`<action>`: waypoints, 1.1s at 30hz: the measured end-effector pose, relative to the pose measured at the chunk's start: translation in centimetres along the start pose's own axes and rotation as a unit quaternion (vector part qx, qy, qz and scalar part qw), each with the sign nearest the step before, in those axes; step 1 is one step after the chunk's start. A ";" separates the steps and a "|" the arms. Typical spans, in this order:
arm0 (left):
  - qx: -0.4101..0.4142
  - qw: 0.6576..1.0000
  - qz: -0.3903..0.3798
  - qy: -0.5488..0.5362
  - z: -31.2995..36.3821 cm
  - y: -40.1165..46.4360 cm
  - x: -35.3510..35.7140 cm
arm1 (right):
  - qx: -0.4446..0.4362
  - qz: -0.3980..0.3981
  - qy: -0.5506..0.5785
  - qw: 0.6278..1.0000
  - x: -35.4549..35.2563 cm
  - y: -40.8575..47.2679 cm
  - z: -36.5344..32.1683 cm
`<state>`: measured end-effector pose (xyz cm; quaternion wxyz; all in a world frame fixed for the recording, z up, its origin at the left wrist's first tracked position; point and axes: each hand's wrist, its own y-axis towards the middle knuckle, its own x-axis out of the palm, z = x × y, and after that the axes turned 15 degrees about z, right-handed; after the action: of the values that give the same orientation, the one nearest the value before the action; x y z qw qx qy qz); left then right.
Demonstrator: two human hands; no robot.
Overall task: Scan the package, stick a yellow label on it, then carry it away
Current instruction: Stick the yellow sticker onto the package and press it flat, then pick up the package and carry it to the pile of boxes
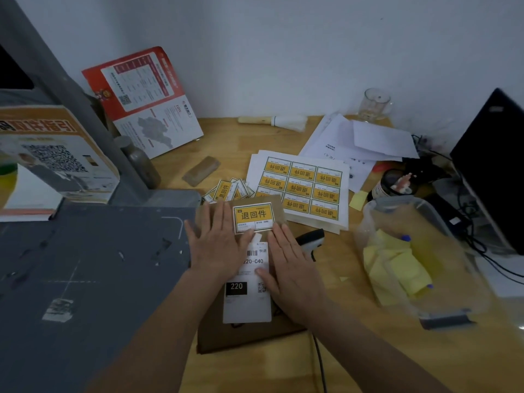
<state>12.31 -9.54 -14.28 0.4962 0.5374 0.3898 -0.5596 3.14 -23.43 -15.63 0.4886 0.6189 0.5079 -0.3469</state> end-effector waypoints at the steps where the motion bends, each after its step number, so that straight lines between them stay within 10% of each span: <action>1: -0.020 1.000 0.001 -0.002 -0.1 -0.6 0.0 | 0.010 0.008 0.012 1.000 0.1 -0.2 0.1; 8: -0.169 0.965 0.041 -0.195 -0.5 -5.9 -1.0 | 0.240 -0.020 0.266 0.933 -0.6 -1.7 0.7; 18: -0.518 0.669 -0.104 -0.523 -1.2 -11.4 -2.9 | 0.535 -0.136 0.463 0.693 -2.4 -0.8 1.3; 33: -0.298 0.655 -0.133 -0.681 -1.3 -11.4 -10.9 | 0.507 0.019 0.609 0.609 -9.9 -4.9 -1.1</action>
<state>0.76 -4.43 -4.76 0.6768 -0.2290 0.1553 -0.6822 -4.09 -25.25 -7.36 -0.3189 0.8458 0.4195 -0.0829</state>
